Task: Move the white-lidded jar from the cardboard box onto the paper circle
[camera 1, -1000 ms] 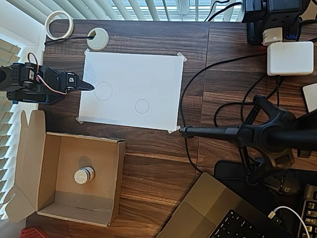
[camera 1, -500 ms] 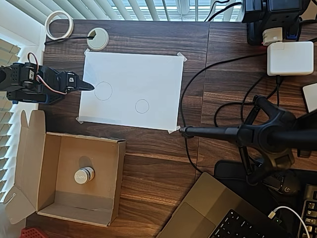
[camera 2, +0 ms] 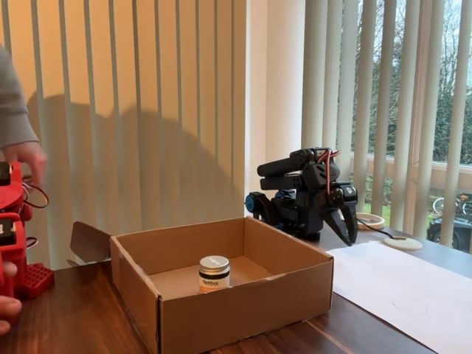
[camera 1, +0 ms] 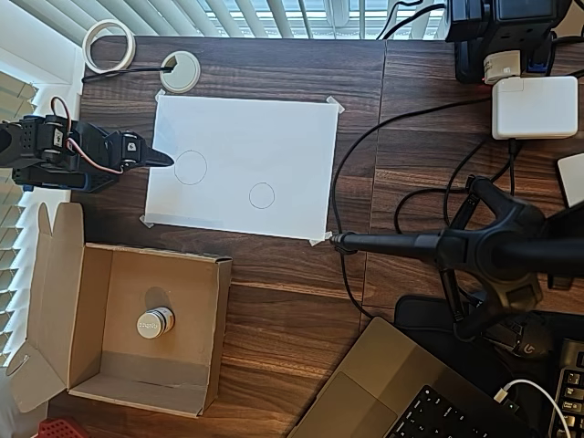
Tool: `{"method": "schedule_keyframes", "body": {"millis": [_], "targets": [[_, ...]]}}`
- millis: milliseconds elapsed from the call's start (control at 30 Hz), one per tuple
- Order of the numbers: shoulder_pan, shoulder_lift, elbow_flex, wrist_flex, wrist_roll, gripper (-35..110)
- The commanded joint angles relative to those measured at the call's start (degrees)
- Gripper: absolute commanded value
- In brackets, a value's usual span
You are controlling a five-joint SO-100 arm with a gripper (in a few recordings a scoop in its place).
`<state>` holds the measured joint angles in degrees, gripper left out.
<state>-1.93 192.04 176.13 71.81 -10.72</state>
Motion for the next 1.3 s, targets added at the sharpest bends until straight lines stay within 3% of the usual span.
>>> {"method": "schedule_keyframes", "body": {"millis": [0, 200, 400, 667, 833, 1267], "targets": [[-0.09, 3.6, -2.11, 0.97, -0.35, 1], [-0.09, 3.6, -1.93, 0.18, 0.09, 0], [0.79, 3.6, -1.76, -0.62, 0.79, 21], [3.34, 3.6, -0.35, -6.06, -6.24, 28], [3.69, 1.58, -6.5, -3.87, -8.96, 30], [6.94, -40.69, -39.11, -3.52, -16.7, 31]]}}
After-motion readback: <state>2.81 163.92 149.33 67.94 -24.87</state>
